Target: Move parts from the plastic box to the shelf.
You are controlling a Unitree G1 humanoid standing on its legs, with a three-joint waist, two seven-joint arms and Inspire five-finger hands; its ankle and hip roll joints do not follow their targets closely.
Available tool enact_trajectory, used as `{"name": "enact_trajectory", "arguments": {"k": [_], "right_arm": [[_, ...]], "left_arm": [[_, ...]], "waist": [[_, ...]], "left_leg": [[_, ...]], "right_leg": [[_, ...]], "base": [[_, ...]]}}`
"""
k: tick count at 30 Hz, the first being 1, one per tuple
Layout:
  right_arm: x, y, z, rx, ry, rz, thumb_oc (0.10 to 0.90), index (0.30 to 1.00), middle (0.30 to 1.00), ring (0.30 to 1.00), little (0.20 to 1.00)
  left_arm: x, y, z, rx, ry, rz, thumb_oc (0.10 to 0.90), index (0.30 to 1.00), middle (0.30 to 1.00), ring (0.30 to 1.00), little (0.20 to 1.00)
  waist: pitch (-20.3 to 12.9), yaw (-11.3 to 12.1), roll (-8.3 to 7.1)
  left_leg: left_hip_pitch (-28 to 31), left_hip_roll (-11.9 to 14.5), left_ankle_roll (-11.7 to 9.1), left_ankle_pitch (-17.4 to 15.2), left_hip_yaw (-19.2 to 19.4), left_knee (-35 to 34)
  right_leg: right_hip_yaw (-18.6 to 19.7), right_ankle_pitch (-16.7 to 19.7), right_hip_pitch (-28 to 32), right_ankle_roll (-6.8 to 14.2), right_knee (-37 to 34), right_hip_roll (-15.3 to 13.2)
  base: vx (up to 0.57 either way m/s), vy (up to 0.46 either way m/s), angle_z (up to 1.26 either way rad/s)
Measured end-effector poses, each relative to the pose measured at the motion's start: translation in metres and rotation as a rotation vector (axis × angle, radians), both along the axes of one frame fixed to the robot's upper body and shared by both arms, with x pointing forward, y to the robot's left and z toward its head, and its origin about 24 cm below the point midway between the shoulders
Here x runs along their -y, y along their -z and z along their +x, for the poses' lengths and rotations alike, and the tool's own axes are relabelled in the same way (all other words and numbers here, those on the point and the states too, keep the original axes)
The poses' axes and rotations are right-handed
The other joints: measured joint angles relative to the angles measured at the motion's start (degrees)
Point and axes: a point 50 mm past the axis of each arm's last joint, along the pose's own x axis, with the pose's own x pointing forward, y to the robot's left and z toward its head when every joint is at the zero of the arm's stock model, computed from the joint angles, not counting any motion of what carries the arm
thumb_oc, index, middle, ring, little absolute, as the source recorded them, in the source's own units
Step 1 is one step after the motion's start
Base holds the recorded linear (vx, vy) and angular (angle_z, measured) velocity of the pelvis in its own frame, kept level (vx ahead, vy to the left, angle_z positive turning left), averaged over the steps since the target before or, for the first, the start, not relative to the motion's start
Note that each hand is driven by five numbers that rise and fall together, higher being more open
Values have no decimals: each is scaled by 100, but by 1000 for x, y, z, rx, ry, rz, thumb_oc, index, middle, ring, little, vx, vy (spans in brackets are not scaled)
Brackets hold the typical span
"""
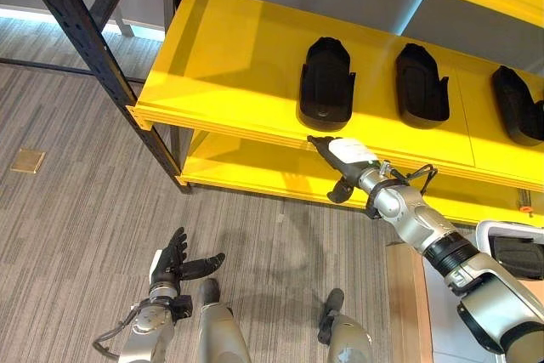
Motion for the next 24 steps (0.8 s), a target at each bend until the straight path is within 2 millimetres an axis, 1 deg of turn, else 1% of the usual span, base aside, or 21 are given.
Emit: {"name": "enact_trajectory", "arguments": {"k": [2, 4, 5, 8, 10, 12, 14, 19, 22, 24], "right_arm": [[2, 0, 0, 1, 3, -4, 900, 1000, 1000, 1000, 1000], [3, -2, 1, 8, 4, -10, 900, 1000, 1000, 1000, 1000], [4, -5, 2, 14, 5, -11, 900, 1000, 1000, 1000, 1000], [8, -7, 2, 19, 15, -23, 900, 1000, 1000, 1000, 1000], [14, -8, 3, 22, 28, -35, 900, 1000, 1000, 1000, 1000], [16, -9, 3, 26, 33, -41, 900, 1000, 1000, 1000, 1000], [14, -14, 5, 40, 27, -40, 900, 1000, 1000, 1000, 1000], [14, -17, 5, 50, 26, -42, 900, 1000, 1000, 1000, 1000], [14, -18, 6, 52, 25, -42, 900, 1000, 1000, 1000, 1000], [14, -21, 7, 59, 24, -42, 900, 1000, 1000, 1000, 1000]], "left_arm": [[0, 0, 0, 1, 0, 0, 900, 1000, 1000, 1000, 1000], [-1, -1, 0, 2, 0, 3, 900, 1000, 1000, 1000, 1000], [-1, 0, 0, -1, -1, 3, 900, 1000, 1000, 1000, 1000], [2, 3, -3, -12, 11, -5, 900, 1000, 1000, 1000, 1000], [2, 1, 0, -5, 18, -6, 900, 1000, 1000, 1000, 1000], [2, 0, 1, 0, 20, -6, 900, 1000, 1000, 1000, 1000], [2, -1, 3, 6, 19, -5, 900, 1000, 1000, 1000, 1000], [1, -2, 4, 10, 18, -6, 900, 1000, 1000, 1000, 1000], [1, -2, 3, 9, 15, -5, 900, 1000, 1000, 1000, 1000], [1, -2, 3, 9, 15, -6, 900, 1000, 1000, 1000, 1000]], "waist": [[4, 11, -10], [12, 18, -41], [35, 12, -25], [70, -5, -9], [86, -7, -41], [90, -4, -44], [106, -3, -20], [132, -4, 13], [150, 6, 35], [201, 7, 77]], "left_leg": [[-23, -2, -1, 1, 2, 15], [-106, -8, -3, 5, 1, 107], [-149, 13, -3, 5, -26, 161], [-214, 31, 2, 9, -19, 316], [-228, -11, 22, 1, -9, 342], [-247, -14, 41, -22, -12, 373], [-238, -1, 30, -53, -39, 378], [-162, -3, -3, -81, -49, 294], [-165, -7, -2, -80, -51, 287], [-164, -6, 0, -79, -61, 286]], "right_leg": [[-16, -49, 0, 17, -22, 0], [-24, -298, 6, 85, -65, -6], [-29, -321, -5, 189, -81, 13], [-13, -348, 1, 224, -132, 26], [-3, -308, 14, 173, -147, -8], [-4, -280, 15, 168, -141, -9], [-7, -207, 8, 214, -46, -11], [-3, -123, -29, 107, 106, -37], [-2, -114, -31, 97, 116, -46], [-5, -114, -38, 97, 140, -47]], "base": [[0, 0, 0], [0, 0, 0], [0, 0, 0], [3, -1, -5], [2, 1, 2], [7, -1, 3], [2, -4, 4], [0, -3, 1], [0, 0, 0], [0, 0, 0]]}}
